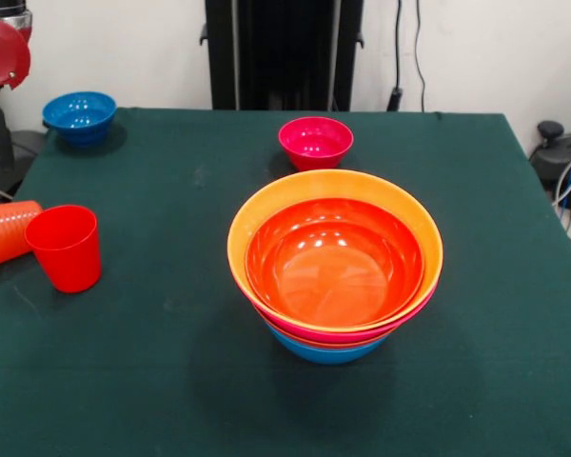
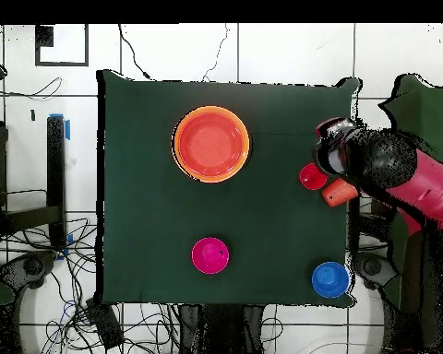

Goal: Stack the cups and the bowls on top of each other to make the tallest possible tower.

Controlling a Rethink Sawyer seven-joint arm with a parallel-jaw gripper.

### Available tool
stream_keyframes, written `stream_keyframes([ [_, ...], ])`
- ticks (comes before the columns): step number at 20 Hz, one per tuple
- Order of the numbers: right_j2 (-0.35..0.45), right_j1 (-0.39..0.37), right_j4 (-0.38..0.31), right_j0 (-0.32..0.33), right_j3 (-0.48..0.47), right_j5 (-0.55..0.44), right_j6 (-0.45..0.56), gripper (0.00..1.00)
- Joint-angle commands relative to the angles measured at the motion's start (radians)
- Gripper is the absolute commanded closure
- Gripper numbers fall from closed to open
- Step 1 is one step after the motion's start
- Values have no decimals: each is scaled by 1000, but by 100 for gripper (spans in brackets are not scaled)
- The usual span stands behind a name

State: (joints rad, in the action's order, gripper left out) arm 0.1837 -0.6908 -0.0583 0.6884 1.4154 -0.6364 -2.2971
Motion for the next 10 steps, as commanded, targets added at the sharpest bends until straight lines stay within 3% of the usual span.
stream_keyframes([
  [1, 127, 40, 65, 35, 85, 59, 1, 0],
  [4, 174, 37, 112, 58, 143, 106, -20, 0],
  [10, 178, 29, 161, 33, 209, 186, -95, 0],
])
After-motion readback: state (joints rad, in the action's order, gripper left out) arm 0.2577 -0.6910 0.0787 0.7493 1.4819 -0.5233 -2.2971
